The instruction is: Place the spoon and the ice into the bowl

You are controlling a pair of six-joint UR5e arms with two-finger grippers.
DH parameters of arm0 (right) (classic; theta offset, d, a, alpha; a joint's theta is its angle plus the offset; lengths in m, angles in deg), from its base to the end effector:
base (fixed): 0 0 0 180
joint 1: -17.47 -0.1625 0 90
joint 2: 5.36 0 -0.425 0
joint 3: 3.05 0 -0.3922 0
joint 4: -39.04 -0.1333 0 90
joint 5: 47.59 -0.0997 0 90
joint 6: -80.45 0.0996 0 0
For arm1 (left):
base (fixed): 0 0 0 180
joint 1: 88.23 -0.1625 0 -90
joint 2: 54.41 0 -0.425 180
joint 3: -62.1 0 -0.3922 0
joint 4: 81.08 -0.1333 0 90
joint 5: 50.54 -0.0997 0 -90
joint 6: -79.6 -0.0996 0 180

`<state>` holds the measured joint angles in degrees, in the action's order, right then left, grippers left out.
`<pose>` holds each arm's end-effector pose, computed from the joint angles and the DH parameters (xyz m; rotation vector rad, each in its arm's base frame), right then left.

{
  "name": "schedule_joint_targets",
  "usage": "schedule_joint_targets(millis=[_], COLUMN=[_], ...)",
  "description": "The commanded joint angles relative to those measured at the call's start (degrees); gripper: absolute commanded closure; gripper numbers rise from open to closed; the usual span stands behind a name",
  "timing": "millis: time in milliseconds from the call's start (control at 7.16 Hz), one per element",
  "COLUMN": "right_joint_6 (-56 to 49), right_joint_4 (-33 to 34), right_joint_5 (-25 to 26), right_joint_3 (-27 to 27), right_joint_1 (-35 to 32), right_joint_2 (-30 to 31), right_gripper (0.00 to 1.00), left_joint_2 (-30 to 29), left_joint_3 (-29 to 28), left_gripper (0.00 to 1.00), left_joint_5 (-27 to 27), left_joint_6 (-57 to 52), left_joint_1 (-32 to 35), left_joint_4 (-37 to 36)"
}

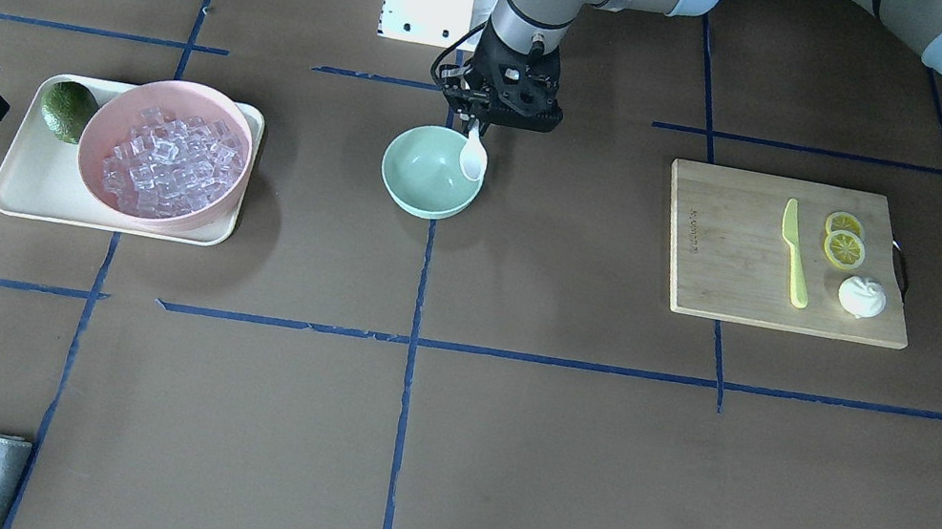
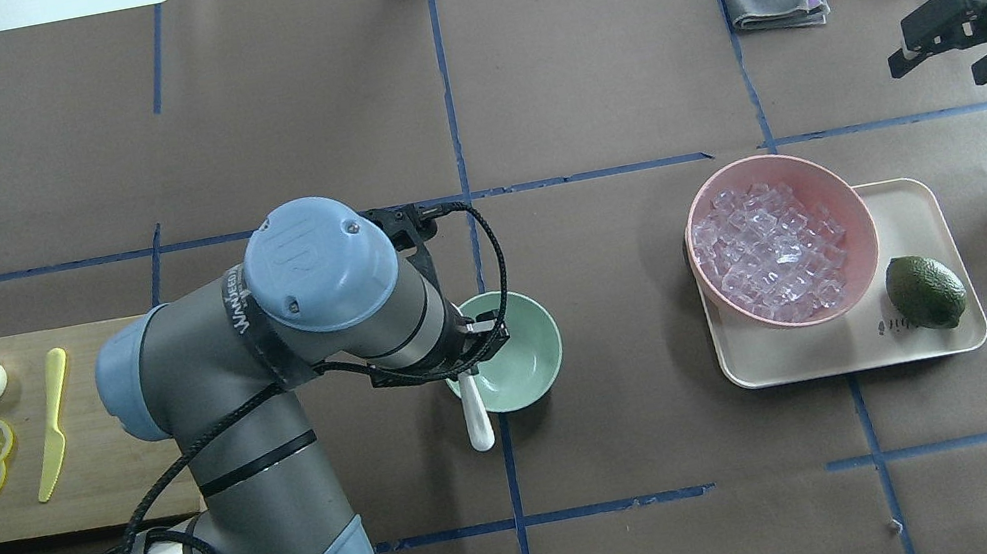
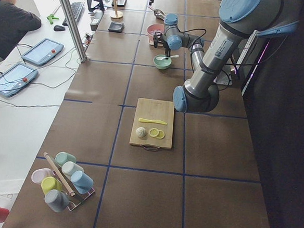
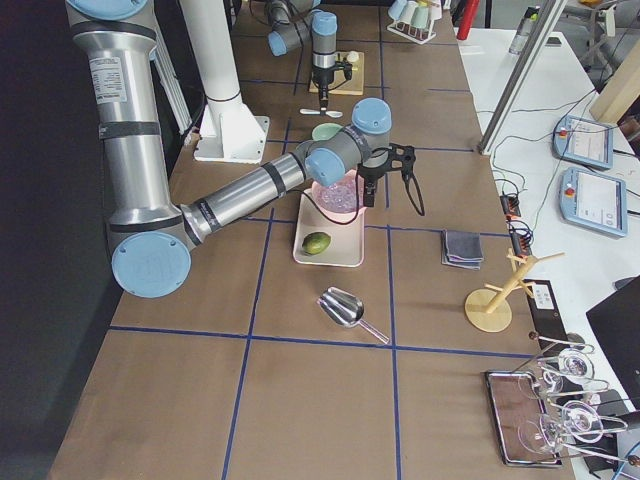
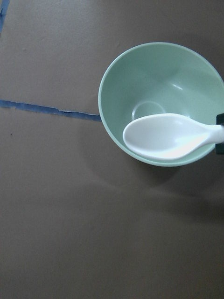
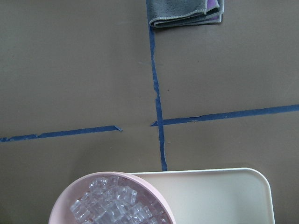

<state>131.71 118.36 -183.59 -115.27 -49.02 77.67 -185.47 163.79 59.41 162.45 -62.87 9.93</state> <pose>-0.1488 -0.4967 0.3823 0.0551 -1.0082 0.1634 0.5457 -0.3686 0.1457 -0.0494 0.9811 -0.1286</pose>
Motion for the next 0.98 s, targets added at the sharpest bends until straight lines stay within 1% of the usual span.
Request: schedule_joint_targets(millis=[0, 140, 279, 419, 559, 838], right_joint_6=[1.9, 1.9, 2.9, 3.0, 3.0, 3.1], right_joint_4=[0.0, 0.0, 0.0, 0.0, 0.0, 0.0], right_joint_5=[0.3, 1.9, 2.9, 3.1, 3.8, 6.6], right_joint_3=[0.0, -0.6, -1.1, -1.6, -1.7, -2.0], right_joint_1=[0.8, 1.9, 2.6, 3.1, 3.6, 5.8], right_joint_2=[-0.8, -0.9, -0.9, -0.9, -0.9, -2.2], right_gripper=[0.0, 0.0, 0.0, 0.0, 0.0, 0.0], left_joint_2=[-3.0, -3.4, -3.9, -4.2, -4.1, -3.8], left_joint_3=[-3.8, -4.3, -4.7, -4.8, -4.4, -3.6], left_gripper=[0.97, 0.92, 0.69, 0.1, 0.0, 0.0], left_joint_5=[0.0, 0.0, 0.1, 0.0, 0.0, -0.1], left_joint_6=[-0.2, -0.2, -0.2, -0.5, -0.5, -0.6], left_joint_1=[0.0, 0.0, 0.0, 0.0, 0.0, 0.6], left_joint_4=[0.4, 0.5, 0.5, 0.5, 0.4, -0.3])
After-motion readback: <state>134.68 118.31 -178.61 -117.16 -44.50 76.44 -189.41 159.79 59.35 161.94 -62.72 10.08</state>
